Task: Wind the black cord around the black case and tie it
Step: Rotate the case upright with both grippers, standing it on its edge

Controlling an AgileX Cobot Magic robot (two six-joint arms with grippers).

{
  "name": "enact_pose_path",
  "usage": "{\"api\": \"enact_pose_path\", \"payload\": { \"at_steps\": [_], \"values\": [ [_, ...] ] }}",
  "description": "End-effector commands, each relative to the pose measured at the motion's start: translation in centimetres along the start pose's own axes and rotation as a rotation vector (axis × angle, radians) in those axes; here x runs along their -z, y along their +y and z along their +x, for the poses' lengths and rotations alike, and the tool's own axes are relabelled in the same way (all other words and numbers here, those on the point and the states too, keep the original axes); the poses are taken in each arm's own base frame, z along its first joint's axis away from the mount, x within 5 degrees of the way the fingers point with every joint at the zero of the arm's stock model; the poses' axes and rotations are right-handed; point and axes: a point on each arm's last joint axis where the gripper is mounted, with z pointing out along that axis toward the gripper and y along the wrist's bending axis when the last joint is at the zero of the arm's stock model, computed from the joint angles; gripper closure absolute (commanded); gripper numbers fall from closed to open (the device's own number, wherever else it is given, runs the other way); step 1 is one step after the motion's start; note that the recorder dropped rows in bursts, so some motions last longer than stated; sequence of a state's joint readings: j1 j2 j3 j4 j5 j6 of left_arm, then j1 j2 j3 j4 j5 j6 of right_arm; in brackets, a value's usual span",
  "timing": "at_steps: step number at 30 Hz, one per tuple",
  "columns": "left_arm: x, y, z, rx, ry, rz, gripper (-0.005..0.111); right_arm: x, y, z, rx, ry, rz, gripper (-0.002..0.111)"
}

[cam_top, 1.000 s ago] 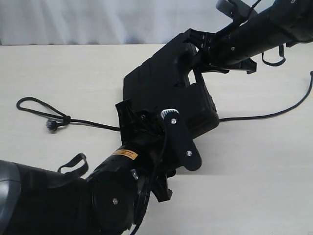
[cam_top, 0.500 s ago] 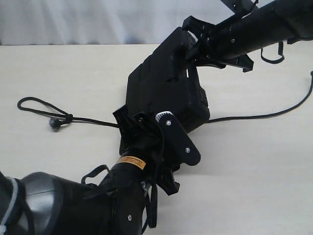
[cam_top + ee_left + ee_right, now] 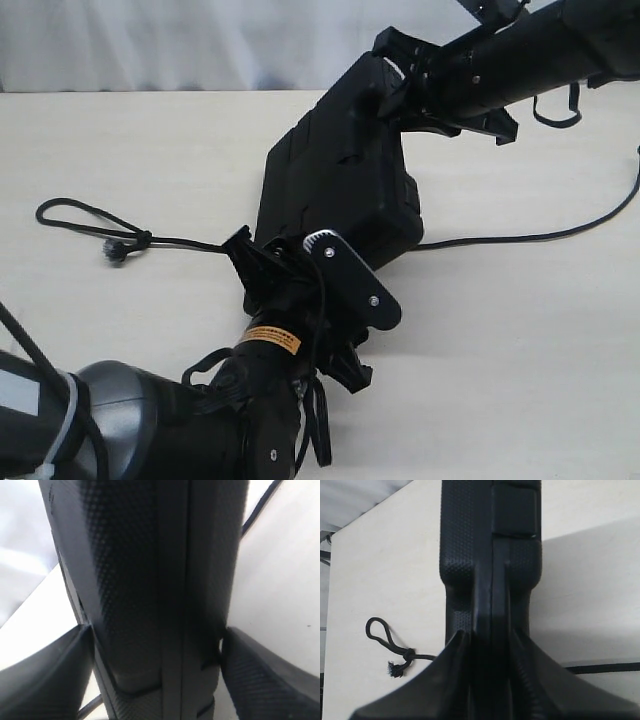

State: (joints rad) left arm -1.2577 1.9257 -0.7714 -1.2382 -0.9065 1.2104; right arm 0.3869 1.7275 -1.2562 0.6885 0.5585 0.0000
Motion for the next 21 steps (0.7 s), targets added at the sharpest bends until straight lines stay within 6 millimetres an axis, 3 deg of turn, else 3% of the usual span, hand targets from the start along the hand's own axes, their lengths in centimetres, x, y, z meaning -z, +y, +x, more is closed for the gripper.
{"api": "enact_pose_path", "payload": {
  "at_steps": [1,8,14,21],
  "values": [
    [-0.1,0.5,0.0,0.016,-0.004,-0.055,0.037,0.9,0.7,-0.4,0.006,-0.031,-0.025,0.104],
    [0.0,0.7,0.1,0.073,-0.002,-0.078,0.01,0.9,0.7,-0.4,0.006,-0.031,-0.025,0.104],
    [0.0,0.4,-0.6,0.201,-0.074,-0.034,0.009,0.9,0.7,-0.4,0.005,-0.028,-0.025,0.104],
    [-0.7,1.1,-0.8,0.195,-0.109,-0.032,0.009,0.9,0.7,-0.2,0.013,-0.011,-0.025,0.104]
  ]
}}
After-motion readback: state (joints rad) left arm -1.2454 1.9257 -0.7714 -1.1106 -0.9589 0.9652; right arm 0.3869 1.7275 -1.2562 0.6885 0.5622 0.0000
